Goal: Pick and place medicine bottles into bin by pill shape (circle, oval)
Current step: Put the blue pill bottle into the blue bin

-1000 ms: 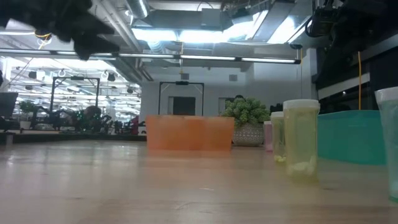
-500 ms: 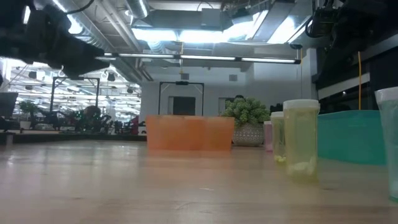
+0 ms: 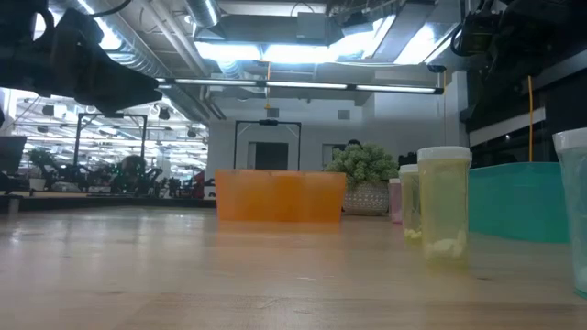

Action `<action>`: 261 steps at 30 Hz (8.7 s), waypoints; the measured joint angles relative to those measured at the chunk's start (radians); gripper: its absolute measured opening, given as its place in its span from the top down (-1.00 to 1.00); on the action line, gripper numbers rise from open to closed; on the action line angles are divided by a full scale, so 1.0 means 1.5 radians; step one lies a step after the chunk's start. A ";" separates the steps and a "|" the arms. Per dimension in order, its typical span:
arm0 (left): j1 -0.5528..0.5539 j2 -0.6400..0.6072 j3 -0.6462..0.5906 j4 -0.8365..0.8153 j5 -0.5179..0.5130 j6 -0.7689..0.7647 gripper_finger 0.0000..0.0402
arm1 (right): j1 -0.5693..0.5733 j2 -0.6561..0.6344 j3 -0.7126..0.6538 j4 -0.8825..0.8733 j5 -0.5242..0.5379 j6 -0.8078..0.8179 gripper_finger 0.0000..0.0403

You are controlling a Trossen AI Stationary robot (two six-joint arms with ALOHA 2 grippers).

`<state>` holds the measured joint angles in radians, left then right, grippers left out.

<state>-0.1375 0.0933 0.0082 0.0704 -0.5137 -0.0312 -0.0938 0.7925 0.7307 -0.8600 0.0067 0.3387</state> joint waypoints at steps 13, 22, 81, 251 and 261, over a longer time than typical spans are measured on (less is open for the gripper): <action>0.000 0.000 0.000 0.000 0.006 -0.043 -0.28 | 0.000 0.000 0.000 0.001 0.000 0.001 -0.40; 0.000 0.000 0.000 0.000 0.006 -0.042 -0.28 | 0.000 0.000 0.000 -0.012 -0.024 0.015 -0.40; 0.000 0.000 0.000 -0.001 0.006 0.045 -0.28 | 0.469 0.619 0.278 0.195 -0.030 -0.177 -0.40; 0.000 0.000 0.000 -0.001 0.006 0.045 -0.28 | 0.308 0.325 0.215 0.102 0.414 0.000 -0.36; 0.000 0.000 0.000 -0.001 0.006 0.045 -0.28 | 0.208 0.363 0.215 0.082 0.171 -0.042 -0.37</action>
<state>-0.1379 0.0929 0.0082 0.0692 -0.5045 0.0360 0.2186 1.3376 1.0538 -0.7364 0.2628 0.2763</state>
